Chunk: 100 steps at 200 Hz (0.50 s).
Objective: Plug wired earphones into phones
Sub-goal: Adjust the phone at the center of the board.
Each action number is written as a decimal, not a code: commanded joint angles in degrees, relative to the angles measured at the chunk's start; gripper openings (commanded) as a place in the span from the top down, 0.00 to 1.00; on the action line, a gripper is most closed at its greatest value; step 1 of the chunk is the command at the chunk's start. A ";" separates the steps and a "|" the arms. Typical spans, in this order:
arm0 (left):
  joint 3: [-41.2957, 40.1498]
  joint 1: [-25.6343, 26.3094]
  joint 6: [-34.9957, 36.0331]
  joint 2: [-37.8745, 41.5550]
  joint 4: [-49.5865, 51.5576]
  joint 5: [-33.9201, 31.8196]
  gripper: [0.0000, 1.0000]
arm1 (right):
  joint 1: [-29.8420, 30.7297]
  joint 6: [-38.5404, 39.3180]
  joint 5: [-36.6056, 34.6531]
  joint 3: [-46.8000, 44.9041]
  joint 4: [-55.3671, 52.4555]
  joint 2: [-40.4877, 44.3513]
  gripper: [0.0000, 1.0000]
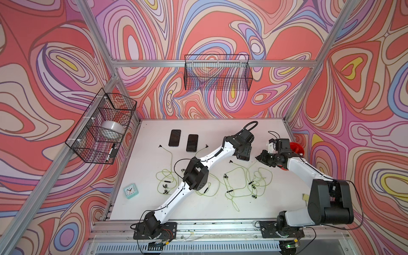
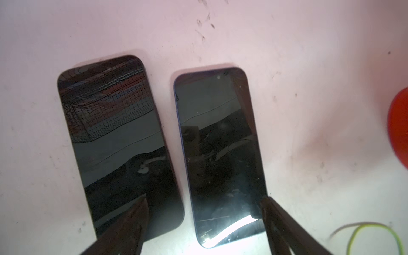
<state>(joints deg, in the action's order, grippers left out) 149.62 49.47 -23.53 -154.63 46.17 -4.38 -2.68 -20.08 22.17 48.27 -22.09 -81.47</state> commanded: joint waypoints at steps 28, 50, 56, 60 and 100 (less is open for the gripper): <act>1.45 2.20 6.04 -2.07 2.33 -0.84 0.16 | -0.19 -2.02 -3.56 -1.77 -4.73 5.37 1.00; 1.53 2.37 5.91 -2.81 0.89 -0.17 0.16 | -0.15 -2.26 -4.82 -2.48 -5.92 7.35 1.00; 1.62 2.30 5.86 -3.23 0.61 0.13 0.16 | -0.14 -2.33 -5.09 -2.77 -6.11 7.98 1.00; 1.70 2.31 5.86 -3.57 0.61 -0.09 0.16 | -0.19 -2.50 -5.32 -2.84 -6.33 8.36 1.00; 4.85 2.32 6.90 -7.74 2.67 -1.48 0.16 | -0.18 -2.26 -7.81 -3.44 -8.36 11.38 1.00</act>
<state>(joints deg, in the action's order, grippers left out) 153.08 52.03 -18.15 -159.30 46.81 -4.67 -2.68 -22.20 17.17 45.50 -28.49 -71.88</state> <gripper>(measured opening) 0.838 0.074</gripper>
